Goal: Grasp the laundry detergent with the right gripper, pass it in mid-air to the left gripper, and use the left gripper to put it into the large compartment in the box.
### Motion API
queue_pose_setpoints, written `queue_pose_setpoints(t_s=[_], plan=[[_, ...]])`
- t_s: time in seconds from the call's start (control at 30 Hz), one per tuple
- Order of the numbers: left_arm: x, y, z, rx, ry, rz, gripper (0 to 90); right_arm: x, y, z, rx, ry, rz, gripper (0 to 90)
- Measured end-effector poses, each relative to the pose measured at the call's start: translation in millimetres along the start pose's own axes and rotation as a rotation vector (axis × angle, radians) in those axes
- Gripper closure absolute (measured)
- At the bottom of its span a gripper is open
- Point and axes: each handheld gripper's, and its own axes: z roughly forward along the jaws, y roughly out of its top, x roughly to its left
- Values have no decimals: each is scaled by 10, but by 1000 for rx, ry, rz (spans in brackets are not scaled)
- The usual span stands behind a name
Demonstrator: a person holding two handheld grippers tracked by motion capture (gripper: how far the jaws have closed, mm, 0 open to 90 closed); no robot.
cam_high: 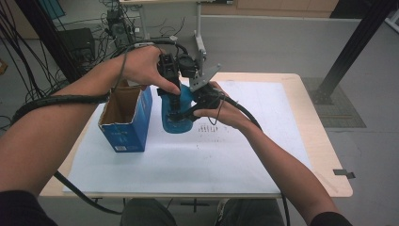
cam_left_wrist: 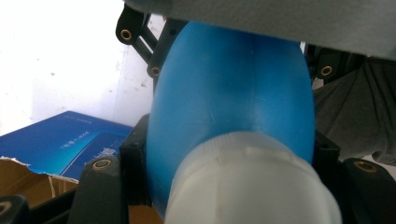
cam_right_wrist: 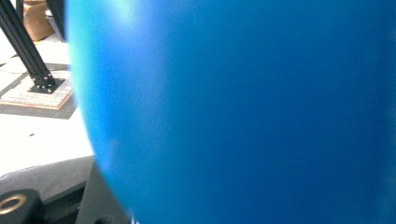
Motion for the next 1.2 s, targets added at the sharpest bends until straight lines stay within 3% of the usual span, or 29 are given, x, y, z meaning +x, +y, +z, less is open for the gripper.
queue_pose_setpoints(t_s=[1.2], plan=[[0,18,-27,-2,0,-6,376,-7,0,-26,-3,6,20,418]])
